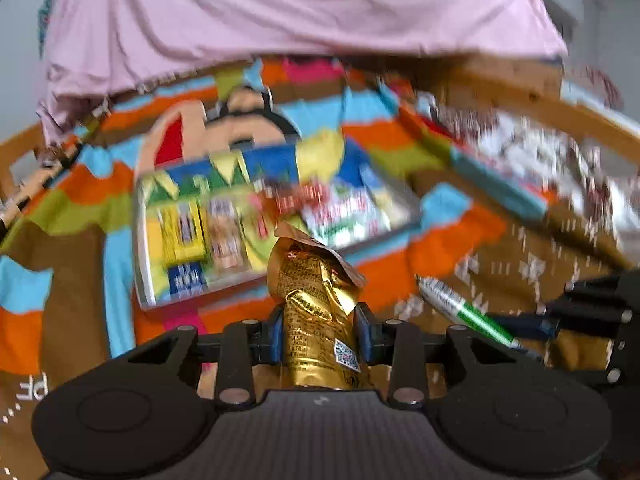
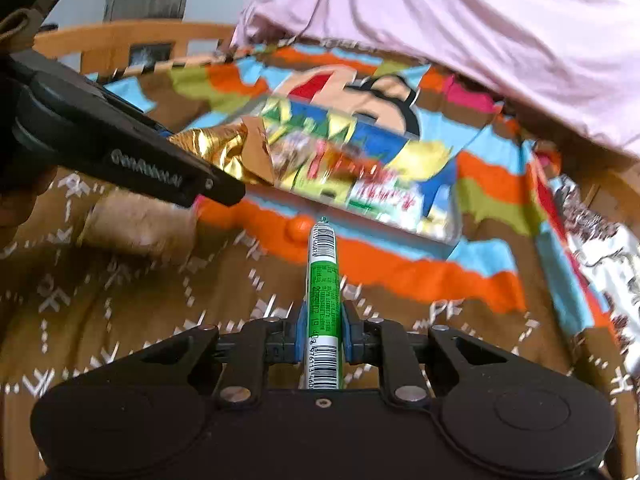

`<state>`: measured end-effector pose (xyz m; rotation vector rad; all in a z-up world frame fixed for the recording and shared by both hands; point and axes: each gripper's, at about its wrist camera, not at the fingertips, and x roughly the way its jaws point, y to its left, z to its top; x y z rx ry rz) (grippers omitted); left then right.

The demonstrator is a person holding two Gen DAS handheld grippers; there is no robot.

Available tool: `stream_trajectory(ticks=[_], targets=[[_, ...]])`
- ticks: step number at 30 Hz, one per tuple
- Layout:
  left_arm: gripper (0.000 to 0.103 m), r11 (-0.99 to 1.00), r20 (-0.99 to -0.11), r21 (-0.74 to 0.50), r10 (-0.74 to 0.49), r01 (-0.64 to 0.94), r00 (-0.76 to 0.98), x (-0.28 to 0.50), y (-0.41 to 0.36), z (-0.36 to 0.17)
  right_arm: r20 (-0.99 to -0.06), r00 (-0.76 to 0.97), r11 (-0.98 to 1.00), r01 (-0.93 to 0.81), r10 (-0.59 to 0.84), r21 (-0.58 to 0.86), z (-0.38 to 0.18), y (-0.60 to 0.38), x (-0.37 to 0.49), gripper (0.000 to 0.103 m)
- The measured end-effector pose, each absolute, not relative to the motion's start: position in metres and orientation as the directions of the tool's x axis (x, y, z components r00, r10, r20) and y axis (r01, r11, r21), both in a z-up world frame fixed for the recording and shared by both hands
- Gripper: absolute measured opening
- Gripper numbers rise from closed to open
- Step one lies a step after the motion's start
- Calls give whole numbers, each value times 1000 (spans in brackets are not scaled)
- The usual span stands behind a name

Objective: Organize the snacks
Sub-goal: 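Carry the gold pouch and green sausage stick over the metal tray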

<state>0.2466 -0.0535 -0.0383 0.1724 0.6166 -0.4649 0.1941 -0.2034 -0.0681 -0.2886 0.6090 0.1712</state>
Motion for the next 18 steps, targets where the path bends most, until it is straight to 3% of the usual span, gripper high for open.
stream_trajectory(ticks=[8,18], targets=[[38,904,-436,-70,-408,421,802,271,-51,-8,-491,867,941,-230,83,-247,-29,-216,227,19],[39,924,-322,-129,-381,359,866,361,-64,-1,-376,926,954,-148,41,-261,-19,-247,336,19]])
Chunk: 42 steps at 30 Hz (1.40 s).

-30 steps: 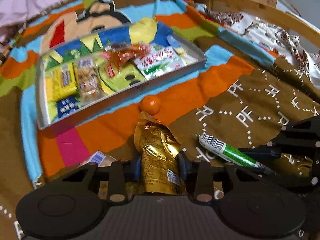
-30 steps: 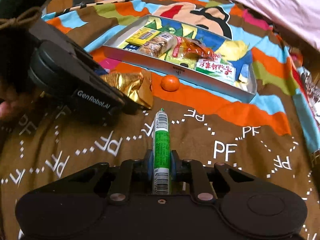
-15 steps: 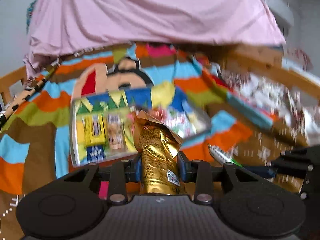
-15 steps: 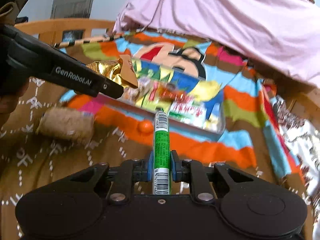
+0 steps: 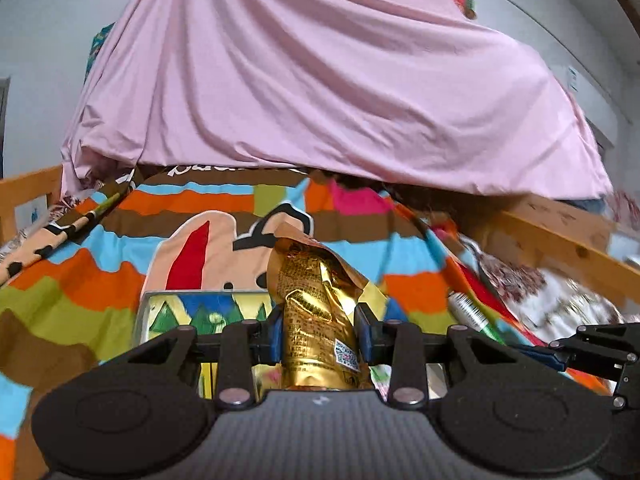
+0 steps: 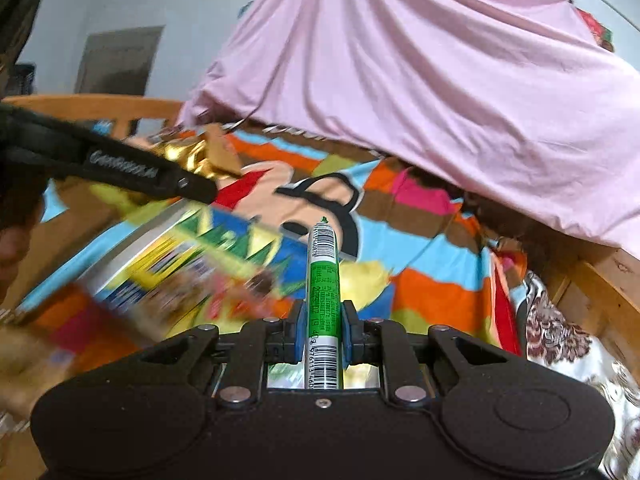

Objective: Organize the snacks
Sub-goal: 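Carry the gold pouch and green sausage stick over the metal tray, then open both tools to drop the pouch and stick into the tray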

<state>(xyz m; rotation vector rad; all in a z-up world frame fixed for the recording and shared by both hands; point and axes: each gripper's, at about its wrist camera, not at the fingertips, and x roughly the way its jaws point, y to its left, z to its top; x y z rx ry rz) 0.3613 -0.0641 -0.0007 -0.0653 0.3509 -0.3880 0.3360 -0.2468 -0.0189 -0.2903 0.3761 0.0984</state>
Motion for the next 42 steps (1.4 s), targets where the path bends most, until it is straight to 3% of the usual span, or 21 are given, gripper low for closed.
stream_trajectory(ticks=[7,12,18,27,30,32,35,42], targets=[[38,921,-380,-160,-388,354,840,436,-74,-34,-374,927,976,-110,32,-190,-42,-260,424,19],[38,920,-460,-186,-391,344,797,478,-88,-58,-464,885,988,-105,39,-116,-66,-270,473,19],[38,929,-539,-153,-364,337,759,500,-102,-77,-550,834,992,-94,33,-82,-97,-274,494,19],[44,936,-618,-136,-336,325,710,514,-116,-83,-590,806,995,-88,48,-39,-106,-280,502,20],[59,939,-634,-143,-329,312,700,516,-117,-83,-592,803,995,-94,65,-19,-107,-283,501,28],[79,938,-627,-156,-335,308,703,515,-115,-81,-591,804,996,-89,63,-15,-106,-285,498,30],[83,940,-614,-160,-335,303,715,510,-113,-77,-581,811,996,-87,63,-12,-99,-287,491,35],[95,947,-533,-173,-321,270,783,482,-98,-47,-491,868,997,-79,76,15,-60,-290,464,64]])
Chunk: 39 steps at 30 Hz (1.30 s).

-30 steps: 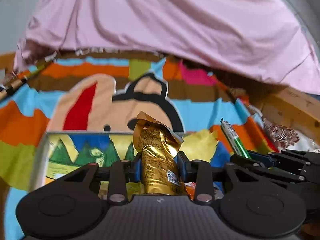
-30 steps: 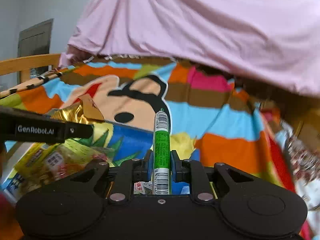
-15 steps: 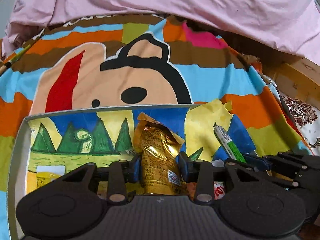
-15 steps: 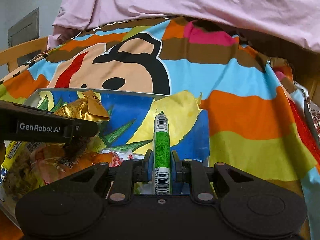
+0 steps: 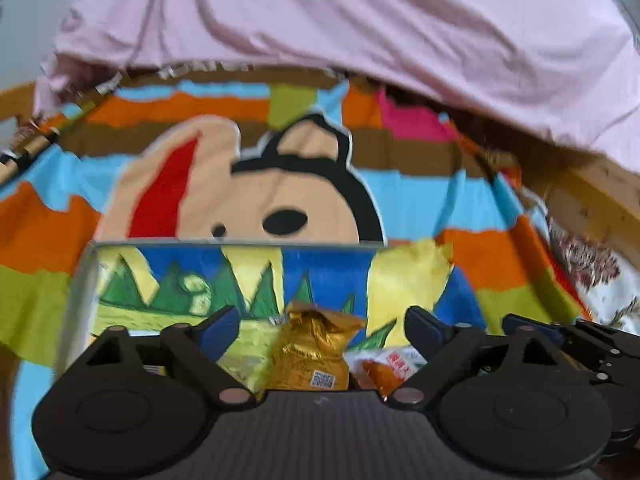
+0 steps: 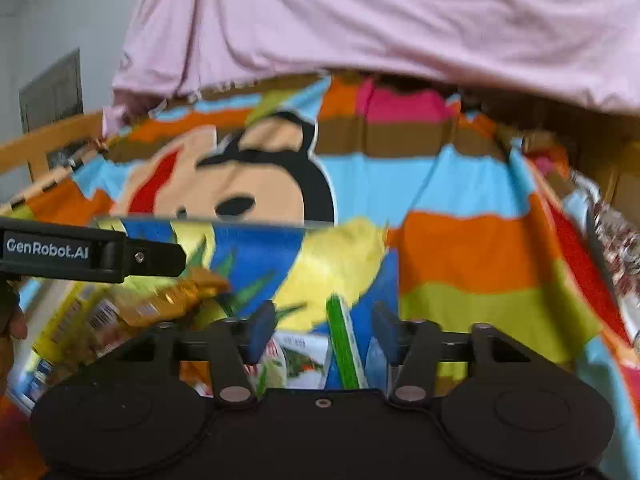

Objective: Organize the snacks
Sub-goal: 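Open both tools to drop the pouch and stick into the tray, then lift both open tools up away from the metal tray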

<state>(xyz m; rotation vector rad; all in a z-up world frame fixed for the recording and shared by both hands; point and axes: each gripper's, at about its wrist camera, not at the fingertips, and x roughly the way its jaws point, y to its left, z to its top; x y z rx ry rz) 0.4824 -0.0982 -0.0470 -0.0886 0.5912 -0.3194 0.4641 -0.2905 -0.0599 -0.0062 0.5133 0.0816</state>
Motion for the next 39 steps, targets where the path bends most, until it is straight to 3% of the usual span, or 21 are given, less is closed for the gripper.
stream_trajectory(ticks=[11,18,32,39], targets=[[102,961,-360,-135,-273,240,892,405,-76,12,-367,925,994,-81,101,69,7,-298,391,81],[103,966,-311,-110,-258,235,915,346,-61,34,-298,945,986,-99,136,137,35,-300,327,101],[103,978,-253,-103,-205,184,946,237,-33,47,-245,956,985,-144,163,95,53,-293,223,102],[103,980,-288,-48,-198,192,937,193,-26,35,-272,944,982,-174,188,74,43,-289,182,102]])
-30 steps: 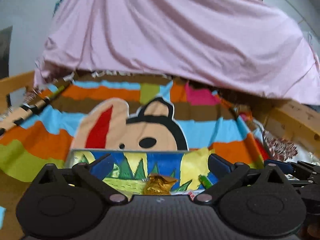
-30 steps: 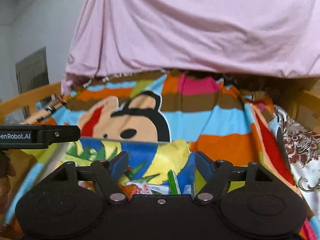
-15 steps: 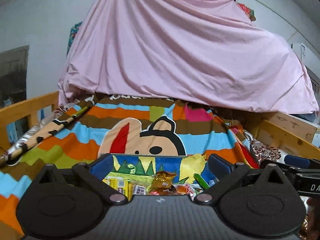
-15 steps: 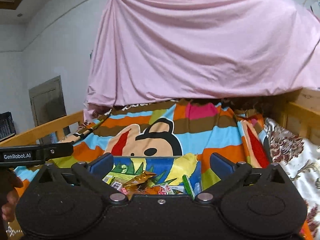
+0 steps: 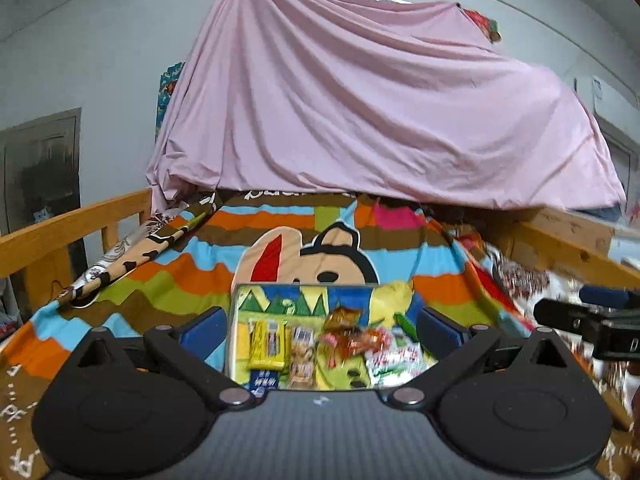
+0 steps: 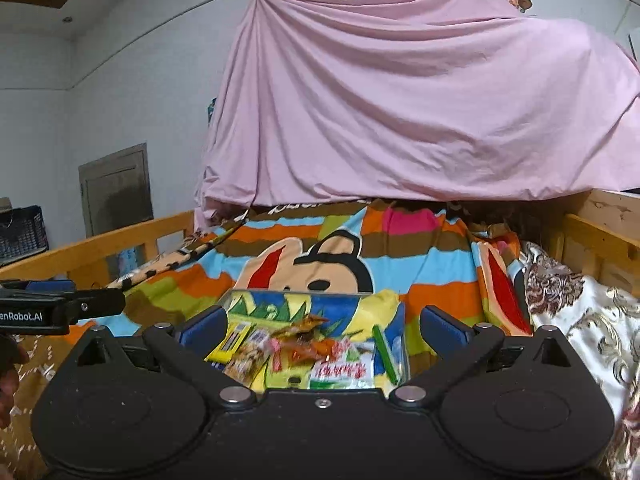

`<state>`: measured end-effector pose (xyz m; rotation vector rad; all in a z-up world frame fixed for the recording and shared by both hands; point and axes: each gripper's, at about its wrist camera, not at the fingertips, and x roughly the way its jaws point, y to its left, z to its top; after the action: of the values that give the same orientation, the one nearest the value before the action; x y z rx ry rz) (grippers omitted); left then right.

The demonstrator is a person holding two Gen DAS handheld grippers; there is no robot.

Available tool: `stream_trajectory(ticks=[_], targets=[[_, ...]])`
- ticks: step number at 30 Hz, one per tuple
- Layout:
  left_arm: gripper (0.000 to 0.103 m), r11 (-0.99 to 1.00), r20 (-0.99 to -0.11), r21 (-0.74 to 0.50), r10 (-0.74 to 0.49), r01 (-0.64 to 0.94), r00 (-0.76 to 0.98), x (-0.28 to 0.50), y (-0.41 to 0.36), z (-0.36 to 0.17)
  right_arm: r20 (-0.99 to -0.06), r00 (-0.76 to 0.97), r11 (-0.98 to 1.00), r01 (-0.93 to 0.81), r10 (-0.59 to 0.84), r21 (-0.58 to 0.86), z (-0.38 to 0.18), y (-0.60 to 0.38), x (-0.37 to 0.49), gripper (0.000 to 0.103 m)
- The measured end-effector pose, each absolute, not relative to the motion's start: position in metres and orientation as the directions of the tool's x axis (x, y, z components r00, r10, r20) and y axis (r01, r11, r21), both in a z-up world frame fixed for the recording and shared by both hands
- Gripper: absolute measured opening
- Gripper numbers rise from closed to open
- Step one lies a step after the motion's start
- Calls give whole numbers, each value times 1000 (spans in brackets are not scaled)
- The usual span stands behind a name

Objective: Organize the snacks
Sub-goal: 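Lift both open tools up away from the metal tray, then move left tool to the clear rice-cracker bag while right tool moves to the mandarin orange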

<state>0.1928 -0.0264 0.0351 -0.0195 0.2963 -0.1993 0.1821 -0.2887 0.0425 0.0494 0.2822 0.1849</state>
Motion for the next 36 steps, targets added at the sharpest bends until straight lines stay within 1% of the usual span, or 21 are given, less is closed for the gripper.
stream_trajectory(ticks=[9,15,17,22,26,31,36], targets=[[103,980,-313,-23,-195,198,930,148,-23,23,-308,932,980,-201,193,6,27,-272,134,102],[103,979,-368,53,-164,197,915,131,-25,13,-357,915,978,-208,188,-19,17,-266,112,102],[103,979,-389,65,-155,195,908,129,-24,10,-378,909,980,-199,178,-15,15,-264,108,102],[103,983,-443,51,-137,177,886,130,-18,3,-447,877,983,-182,178,34,9,-261,109,102],[103,985,-477,84,-92,150,874,131,-20,-3,-489,857,985,-172,164,29,1,-256,112,102],[103,986,-509,128,-23,103,860,139,-23,-9,-501,852,987,-154,153,41,-1,-252,118,103],[103,990,-566,101,-27,102,824,151,-18,-14,-535,829,985,-166,162,40,-8,-251,128,103]])
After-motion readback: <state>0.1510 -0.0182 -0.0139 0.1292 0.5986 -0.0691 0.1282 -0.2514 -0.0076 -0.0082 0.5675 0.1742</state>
